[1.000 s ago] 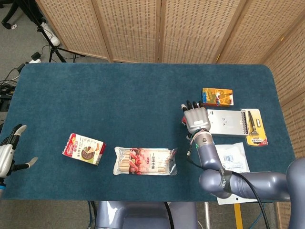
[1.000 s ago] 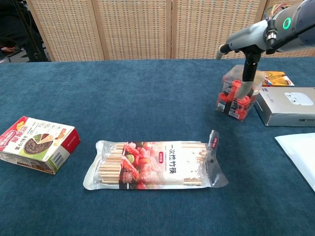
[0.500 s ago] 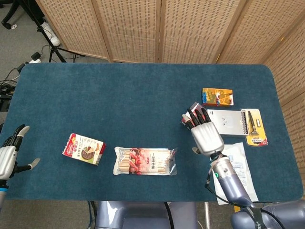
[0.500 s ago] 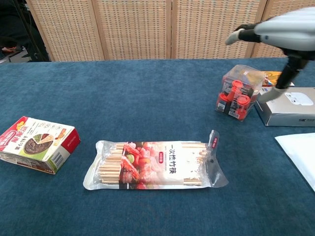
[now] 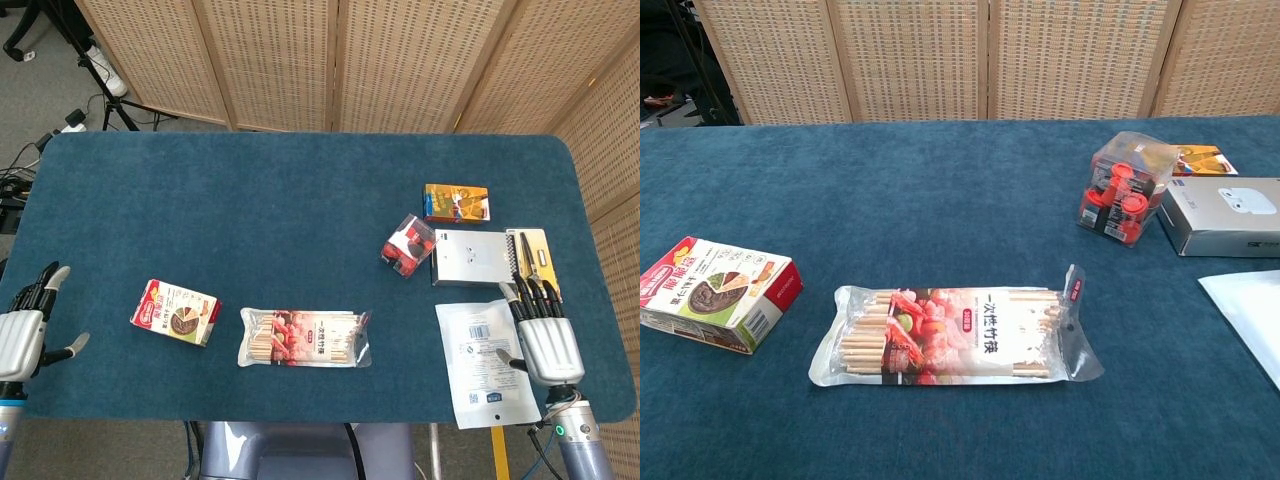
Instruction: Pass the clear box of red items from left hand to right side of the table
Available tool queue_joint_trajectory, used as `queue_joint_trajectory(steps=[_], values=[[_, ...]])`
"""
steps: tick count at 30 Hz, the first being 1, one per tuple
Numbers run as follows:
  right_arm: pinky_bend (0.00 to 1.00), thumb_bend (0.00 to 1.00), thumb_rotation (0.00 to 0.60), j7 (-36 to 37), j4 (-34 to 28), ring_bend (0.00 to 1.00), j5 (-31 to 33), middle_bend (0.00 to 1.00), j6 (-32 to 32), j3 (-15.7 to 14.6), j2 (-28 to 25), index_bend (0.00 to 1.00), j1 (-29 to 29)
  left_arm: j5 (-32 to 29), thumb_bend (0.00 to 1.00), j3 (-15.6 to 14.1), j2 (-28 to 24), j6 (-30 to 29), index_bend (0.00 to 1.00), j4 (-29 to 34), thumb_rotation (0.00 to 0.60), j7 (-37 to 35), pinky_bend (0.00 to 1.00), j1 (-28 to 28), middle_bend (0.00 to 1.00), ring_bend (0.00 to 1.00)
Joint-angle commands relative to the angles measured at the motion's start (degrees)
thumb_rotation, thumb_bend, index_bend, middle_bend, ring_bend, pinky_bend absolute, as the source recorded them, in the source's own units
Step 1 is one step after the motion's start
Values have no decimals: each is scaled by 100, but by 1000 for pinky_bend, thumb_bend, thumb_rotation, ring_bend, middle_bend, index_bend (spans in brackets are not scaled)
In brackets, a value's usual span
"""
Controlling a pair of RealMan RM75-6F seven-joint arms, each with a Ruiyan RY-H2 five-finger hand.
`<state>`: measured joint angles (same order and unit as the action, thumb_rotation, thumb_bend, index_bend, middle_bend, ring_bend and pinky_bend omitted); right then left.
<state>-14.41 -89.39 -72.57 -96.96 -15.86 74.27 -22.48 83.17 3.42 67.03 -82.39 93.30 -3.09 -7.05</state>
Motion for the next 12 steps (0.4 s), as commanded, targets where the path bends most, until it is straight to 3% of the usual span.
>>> queue_joint_trajectory(steps=[1,12], values=[[0,0,600,306,135,0,-194,0,37,143,-58,0,226,62,211,-20,30,-67,0,39,600,88,153,19,0,140],[0,0,600,336,52,0,-625,0,332,493,-170,0,511,130,211,-87,27,-93,0,117,600,125,153,60,0,140]])
